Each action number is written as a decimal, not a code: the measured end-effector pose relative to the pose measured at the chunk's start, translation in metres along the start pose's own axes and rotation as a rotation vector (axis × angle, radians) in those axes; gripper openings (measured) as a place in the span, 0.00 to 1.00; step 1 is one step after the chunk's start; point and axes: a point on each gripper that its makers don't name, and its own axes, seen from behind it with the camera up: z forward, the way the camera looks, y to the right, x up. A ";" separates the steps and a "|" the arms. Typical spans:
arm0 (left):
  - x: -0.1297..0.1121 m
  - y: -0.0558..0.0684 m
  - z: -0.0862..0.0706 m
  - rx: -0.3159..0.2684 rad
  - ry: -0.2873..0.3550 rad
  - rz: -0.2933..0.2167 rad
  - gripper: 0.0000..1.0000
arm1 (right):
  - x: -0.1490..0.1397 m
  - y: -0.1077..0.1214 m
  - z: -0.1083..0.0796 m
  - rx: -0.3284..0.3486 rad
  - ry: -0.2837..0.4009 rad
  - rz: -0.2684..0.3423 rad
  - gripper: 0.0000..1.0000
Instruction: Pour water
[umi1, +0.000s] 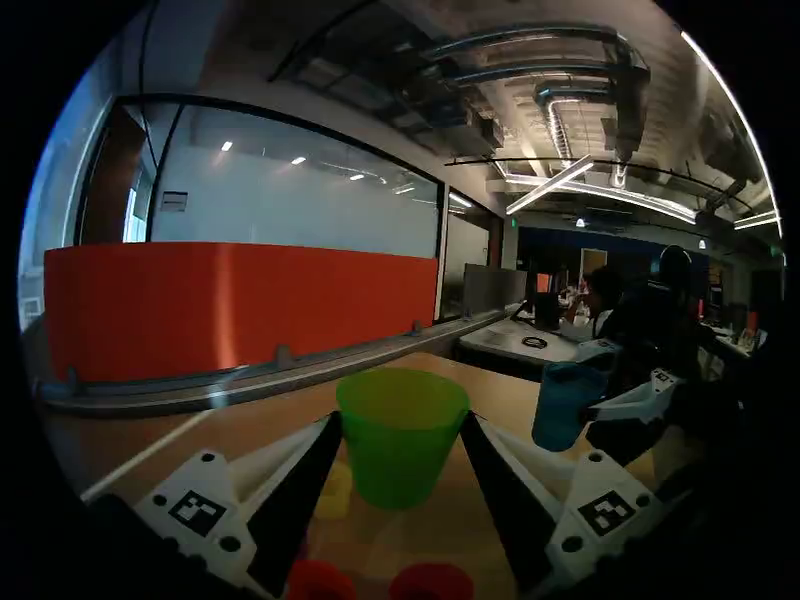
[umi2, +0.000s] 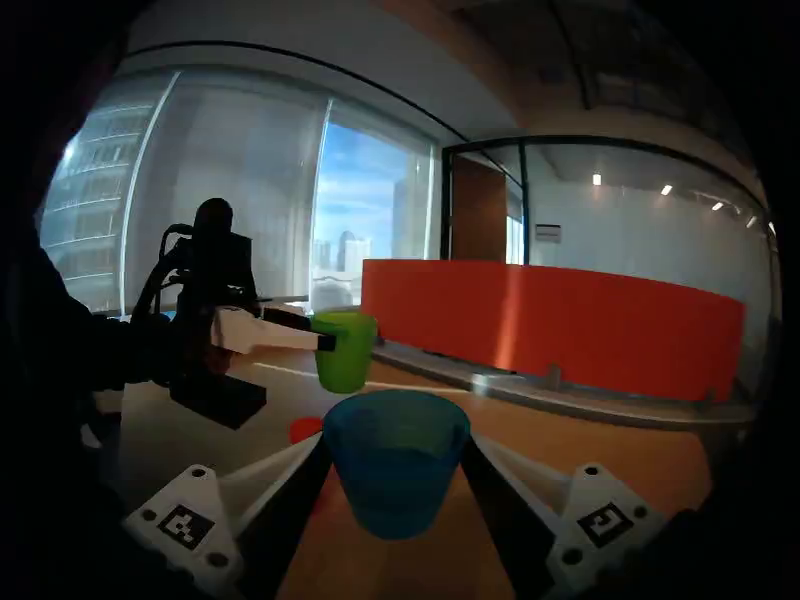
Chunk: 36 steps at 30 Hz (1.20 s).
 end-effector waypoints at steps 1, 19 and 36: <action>0.000 -0.001 -0.002 0.003 0.000 -0.001 0.86 | 0.001 -0.001 0.001 0.003 0.000 -0.001 0.90; -0.010 -0.012 -0.043 0.035 -0.002 -0.025 0.86 | 0.014 -0.010 0.017 0.047 -0.011 -0.023 0.90; -0.022 -0.026 -0.071 0.074 -0.017 -0.023 0.86 | 0.032 -0.020 0.048 0.120 -0.027 -0.125 0.90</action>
